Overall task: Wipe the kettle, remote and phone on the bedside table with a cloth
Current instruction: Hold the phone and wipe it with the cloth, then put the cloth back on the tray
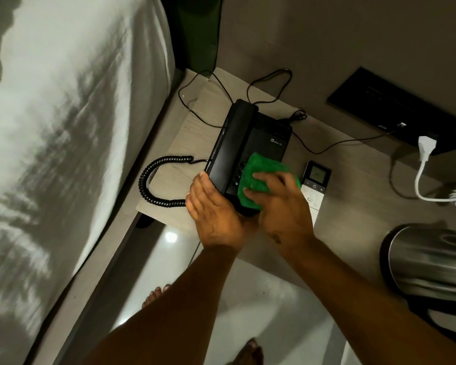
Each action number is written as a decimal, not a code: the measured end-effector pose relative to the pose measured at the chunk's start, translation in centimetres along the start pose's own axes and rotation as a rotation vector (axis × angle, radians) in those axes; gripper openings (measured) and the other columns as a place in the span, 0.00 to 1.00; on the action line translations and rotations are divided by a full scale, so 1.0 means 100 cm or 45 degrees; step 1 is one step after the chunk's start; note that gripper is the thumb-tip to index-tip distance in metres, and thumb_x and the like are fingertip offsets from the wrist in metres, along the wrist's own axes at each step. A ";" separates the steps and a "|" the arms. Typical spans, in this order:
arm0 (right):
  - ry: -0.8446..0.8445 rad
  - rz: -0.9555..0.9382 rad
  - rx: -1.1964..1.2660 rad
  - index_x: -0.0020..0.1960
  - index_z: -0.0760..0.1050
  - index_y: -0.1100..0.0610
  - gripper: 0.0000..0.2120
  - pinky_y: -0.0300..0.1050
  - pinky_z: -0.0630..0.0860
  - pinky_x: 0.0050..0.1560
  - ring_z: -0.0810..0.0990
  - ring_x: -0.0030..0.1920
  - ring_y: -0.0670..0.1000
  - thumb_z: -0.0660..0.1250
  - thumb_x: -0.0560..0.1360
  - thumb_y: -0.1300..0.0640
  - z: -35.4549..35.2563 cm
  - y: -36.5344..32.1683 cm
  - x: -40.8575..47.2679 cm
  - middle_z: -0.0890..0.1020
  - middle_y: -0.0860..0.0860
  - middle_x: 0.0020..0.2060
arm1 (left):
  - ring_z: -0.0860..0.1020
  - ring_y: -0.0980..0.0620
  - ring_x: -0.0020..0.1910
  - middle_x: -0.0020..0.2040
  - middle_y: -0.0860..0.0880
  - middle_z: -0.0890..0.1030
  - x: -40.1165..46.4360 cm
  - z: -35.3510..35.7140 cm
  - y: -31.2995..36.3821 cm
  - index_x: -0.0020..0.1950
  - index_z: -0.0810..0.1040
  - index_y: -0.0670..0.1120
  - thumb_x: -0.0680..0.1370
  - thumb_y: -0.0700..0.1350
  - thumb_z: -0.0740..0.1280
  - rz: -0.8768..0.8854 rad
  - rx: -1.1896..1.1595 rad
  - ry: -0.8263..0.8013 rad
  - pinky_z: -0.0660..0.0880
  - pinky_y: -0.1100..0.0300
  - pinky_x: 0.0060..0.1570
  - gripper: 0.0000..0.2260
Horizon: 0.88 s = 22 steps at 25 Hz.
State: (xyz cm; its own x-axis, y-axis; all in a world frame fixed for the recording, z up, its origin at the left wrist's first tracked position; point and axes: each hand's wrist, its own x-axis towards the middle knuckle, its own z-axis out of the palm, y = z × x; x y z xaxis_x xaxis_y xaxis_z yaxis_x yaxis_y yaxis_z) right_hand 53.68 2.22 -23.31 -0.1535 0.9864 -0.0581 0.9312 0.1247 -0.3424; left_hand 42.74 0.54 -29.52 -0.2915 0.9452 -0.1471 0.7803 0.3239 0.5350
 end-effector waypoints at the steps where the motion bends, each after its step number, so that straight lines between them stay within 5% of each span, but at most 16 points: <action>1: -0.034 0.006 -0.041 0.54 0.82 0.52 0.16 0.55 0.73 0.59 0.68 0.63 0.58 0.73 0.67 0.62 0.001 0.001 -0.009 0.78 0.54 0.61 | 0.60 0.38 0.78 0.77 0.37 0.62 0.000 0.000 -0.001 0.79 0.51 0.36 0.60 0.70 0.59 0.012 0.007 -0.017 0.52 0.42 0.78 0.57; 6: -0.057 0.108 0.075 0.56 0.82 0.51 0.22 0.52 0.73 0.61 0.69 0.63 0.57 0.72 0.66 0.68 -0.013 0.007 -0.018 0.76 0.53 0.62 | 0.59 0.37 0.78 0.78 0.36 0.61 0.000 -0.007 -0.004 0.79 0.47 0.38 0.59 0.68 0.73 0.070 -0.003 -0.081 0.51 0.43 0.77 0.61; 9: 0.056 0.510 0.704 0.55 0.81 0.48 0.26 0.42 0.74 0.59 0.75 0.60 0.51 0.63 0.69 0.74 -0.038 0.001 -0.015 0.77 0.50 0.58 | 0.52 0.36 0.81 0.81 0.34 0.53 -0.005 -0.020 -0.017 0.79 0.43 0.34 0.62 0.67 0.71 0.238 0.029 -0.165 0.50 0.40 0.79 0.61; 11: 0.148 0.845 1.318 0.54 0.80 0.48 0.23 0.48 0.79 0.55 0.81 0.55 0.54 0.63 0.72 0.74 -0.057 -0.010 -0.012 0.82 0.53 0.55 | 0.46 0.38 0.82 0.82 0.35 0.48 -0.007 -0.043 -0.024 0.80 0.42 0.35 0.64 0.62 0.71 0.349 -0.077 -0.256 0.45 0.43 0.80 0.59; 12: 0.140 0.961 1.597 0.55 0.80 0.50 0.21 0.53 0.80 0.54 0.82 0.54 0.56 0.63 0.73 0.73 -0.066 -0.020 -0.010 0.83 0.56 0.54 | 0.48 0.39 0.82 0.82 0.36 0.50 -0.007 -0.060 -0.025 0.81 0.44 0.36 0.65 0.58 0.72 0.363 -0.252 -0.323 0.46 0.47 0.81 0.56; 14: 0.005 1.010 1.961 0.59 0.78 0.55 0.18 0.58 0.79 0.54 0.82 0.52 0.59 0.61 0.74 0.70 -0.076 -0.046 -0.006 0.83 0.59 0.53 | 0.67 0.43 0.76 0.75 0.38 0.69 -0.003 -0.105 -0.017 0.78 0.61 0.38 0.69 0.53 0.67 0.137 -0.969 -0.433 0.63 0.53 0.77 0.41; 16: -0.117 0.881 2.172 0.59 0.78 0.56 0.18 0.57 0.79 0.53 0.82 0.50 0.57 0.61 0.73 0.67 -0.082 -0.085 0.004 0.83 0.58 0.50 | 0.83 0.52 0.56 0.54 0.46 0.86 0.009 -0.152 -0.015 0.58 0.83 0.44 0.67 0.53 0.64 -0.361 -1.738 -0.364 0.78 0.53 0.60 0.24; 17: -0.170 0.805 2.257 0.58 0.78 0.55 0.17 0.54 0.80 0.52 0.82 0.49 0.56 0.61 0.72 0.66 -0.083 -0.107 0.012 0.83 0.57 0.49 | 0.84 0.51 0.50 0.47 0.46 0.87 0.016 -0.176 -0.019 0.49 0.86 0.45 0.67 0.52 0.62 -0.499 -2.005 -0.379 0.77 0.52 0.57 0.19; 20: -0.355 0.763 2.397 0.58 0.78 0.57 0.20 0.55 0.81 0.51 0.83 0.48 0.57 0.64 0.66 0.59 -0.079 -0.177 0.041 0.83 0.58 0.47 | 0.79 0.39 0.59 0.58 0.38 0.82 0.035 -0.247 -0.035 0.58 0.83 0.40 0.72 0.58 0.61 -0.616 -2.311 -0.488 0.72 0.45 0.69 0.26; 22: -0.526 0.816 2.360 0.64 0.74 0.63 0.25 0.59 0.78 0.54 0.81 0.51 0.61 0.62 0.68 0.57 -0.075 -0.228 0.058 0.81 0.62 0.52 | 0.82 0.40 0.54 0.54 0.38 0.84 0.048 -0.293 -0.056 0.60 0.80 0.39 0.79 0.53 0.59 -0.594 -2.198 -0.419 0.80 0.49 0.58 0.21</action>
State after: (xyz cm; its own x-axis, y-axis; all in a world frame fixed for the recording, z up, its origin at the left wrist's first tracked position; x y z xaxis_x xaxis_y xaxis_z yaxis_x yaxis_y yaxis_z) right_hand 34.10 5.87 -8.78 -0.3045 0.7213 -0.6221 -0.4951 -0.6778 -0.5435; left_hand 20.80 2.04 -8.83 -0.0181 0.8376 -0.5460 -0.7714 0.3357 0.5406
